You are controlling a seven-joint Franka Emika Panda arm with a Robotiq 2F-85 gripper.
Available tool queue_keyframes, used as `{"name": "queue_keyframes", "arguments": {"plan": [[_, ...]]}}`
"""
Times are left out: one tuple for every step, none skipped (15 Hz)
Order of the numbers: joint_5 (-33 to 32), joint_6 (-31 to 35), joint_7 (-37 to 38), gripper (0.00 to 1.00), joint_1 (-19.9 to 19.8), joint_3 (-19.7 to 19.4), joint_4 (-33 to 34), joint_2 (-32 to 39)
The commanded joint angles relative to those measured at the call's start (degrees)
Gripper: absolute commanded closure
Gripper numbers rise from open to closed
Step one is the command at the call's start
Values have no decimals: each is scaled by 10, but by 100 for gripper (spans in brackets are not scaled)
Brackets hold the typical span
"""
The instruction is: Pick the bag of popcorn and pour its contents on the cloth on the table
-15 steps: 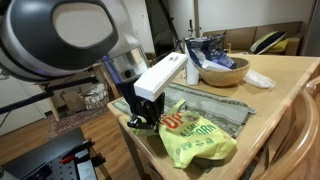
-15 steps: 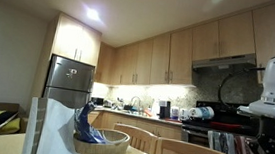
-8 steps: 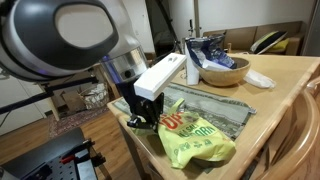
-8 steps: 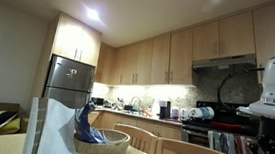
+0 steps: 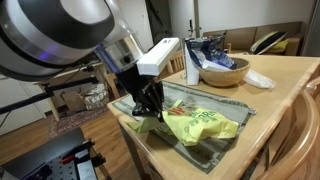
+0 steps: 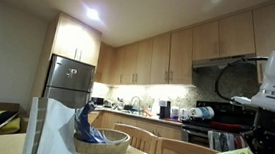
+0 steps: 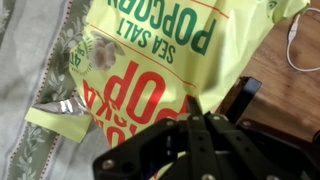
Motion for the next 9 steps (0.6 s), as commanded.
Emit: {"name": "queue_keyframes", "arguments": {"plan": [[-48,-53,-1,100,-66,82,-18,79],[-63,-96,-1,100,-8,38,-2,121],[-40,-93,-25,100,-65,97,-21,118],[-45,-138,-28,100,-4,49,1,155],[-12,-142,-56,100,-56,101,-19,161],[6,-167,-77,100,-51,102,-20,183],[8,-208,-83,100,-6,71,1,212],[32,-215,-107,100,-68,127,-28,222],[34,-265,-112,100,-16,95,2,256]]}}
